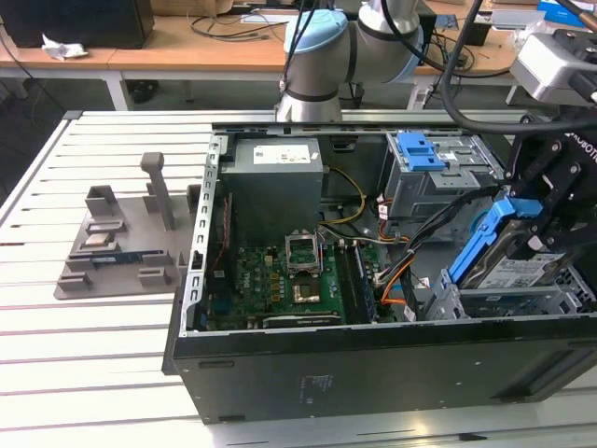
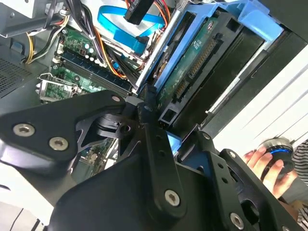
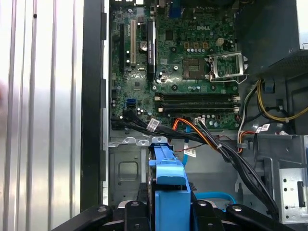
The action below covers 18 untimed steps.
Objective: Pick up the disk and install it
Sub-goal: 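Insert the disk into the insertion slot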
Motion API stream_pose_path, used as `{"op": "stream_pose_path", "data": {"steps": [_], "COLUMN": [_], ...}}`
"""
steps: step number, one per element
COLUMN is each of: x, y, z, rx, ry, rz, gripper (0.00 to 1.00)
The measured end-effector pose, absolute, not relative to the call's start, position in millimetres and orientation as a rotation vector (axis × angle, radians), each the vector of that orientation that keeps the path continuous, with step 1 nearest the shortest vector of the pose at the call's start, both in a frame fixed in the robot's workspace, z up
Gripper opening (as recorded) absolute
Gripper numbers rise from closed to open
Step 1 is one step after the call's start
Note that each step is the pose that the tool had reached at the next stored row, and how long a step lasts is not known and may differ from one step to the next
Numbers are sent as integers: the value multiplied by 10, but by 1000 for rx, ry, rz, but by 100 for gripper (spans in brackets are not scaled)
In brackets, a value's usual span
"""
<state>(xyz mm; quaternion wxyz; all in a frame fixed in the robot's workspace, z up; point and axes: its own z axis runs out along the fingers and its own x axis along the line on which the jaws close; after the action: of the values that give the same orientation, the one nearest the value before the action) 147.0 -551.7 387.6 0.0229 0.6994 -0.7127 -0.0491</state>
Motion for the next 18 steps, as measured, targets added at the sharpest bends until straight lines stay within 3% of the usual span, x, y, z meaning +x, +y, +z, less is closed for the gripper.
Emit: {"op": "stream_pose_path", "data": {"steps": [2,5,11,16,18], "x": [1471,1471,1471,1471,1471], "y": [-5516,-5516,-5516,-5517,-5516], "z": [3873,3874,3873,3872,3872], "rx": [2166,2166,2166,2166,2166], "ry": [-2207,-2207,-2207,-2207,-2207], "rz": [-153,-152,-152,-152,-152], "gripper": [37,51,49,18,12]}}
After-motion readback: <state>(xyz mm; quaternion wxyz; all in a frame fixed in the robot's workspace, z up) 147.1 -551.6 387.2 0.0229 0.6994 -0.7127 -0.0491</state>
